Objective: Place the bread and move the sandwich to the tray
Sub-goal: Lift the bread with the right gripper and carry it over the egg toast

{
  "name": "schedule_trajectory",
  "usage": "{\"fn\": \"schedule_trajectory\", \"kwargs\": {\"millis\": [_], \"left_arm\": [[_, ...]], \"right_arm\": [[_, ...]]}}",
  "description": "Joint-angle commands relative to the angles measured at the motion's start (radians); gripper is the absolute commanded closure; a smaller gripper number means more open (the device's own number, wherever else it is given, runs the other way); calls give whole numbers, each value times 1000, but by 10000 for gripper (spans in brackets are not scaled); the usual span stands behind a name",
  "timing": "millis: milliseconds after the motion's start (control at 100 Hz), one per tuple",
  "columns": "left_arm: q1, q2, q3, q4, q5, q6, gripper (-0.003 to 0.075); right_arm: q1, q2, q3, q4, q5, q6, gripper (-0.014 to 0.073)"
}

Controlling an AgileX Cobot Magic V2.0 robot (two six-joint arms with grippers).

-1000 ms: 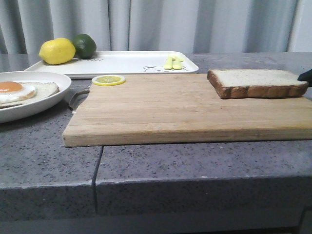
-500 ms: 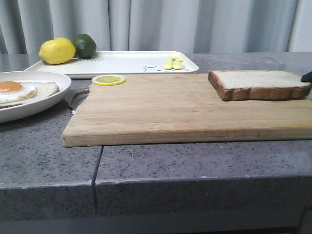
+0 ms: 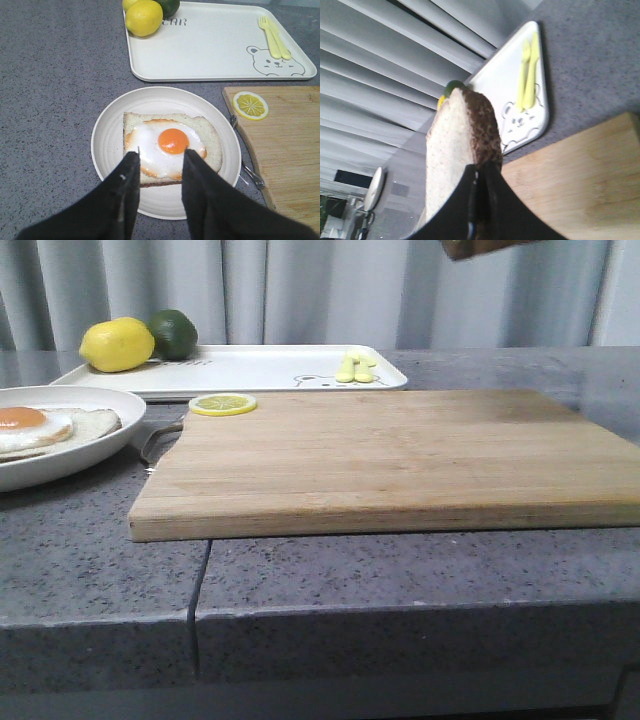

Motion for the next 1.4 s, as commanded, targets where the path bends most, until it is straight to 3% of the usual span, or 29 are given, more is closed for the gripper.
{"fn": "schedule_trajectory", "kwargs": {"millis": [0,360,650,1000,1390], "left_arm": [[-6,6,-34,-15,-65,-2,535],[-6,6,-34,-15,-65,-2,535],[-6,6,-34,-15,-66,-2,535],[-6,6,-34,-15,-66,-2,535],[-6,6,-34,-15,-66,-2,535]], "right_arm": [[49,-38,-41,105,18,12,654],[499,-21,-53,220,-381,13,654],[800,126,-185,272,-527,12,654],[980,349,-353,311,-558,24,654],[1090,454,-460,311,-721,97,655]]}}
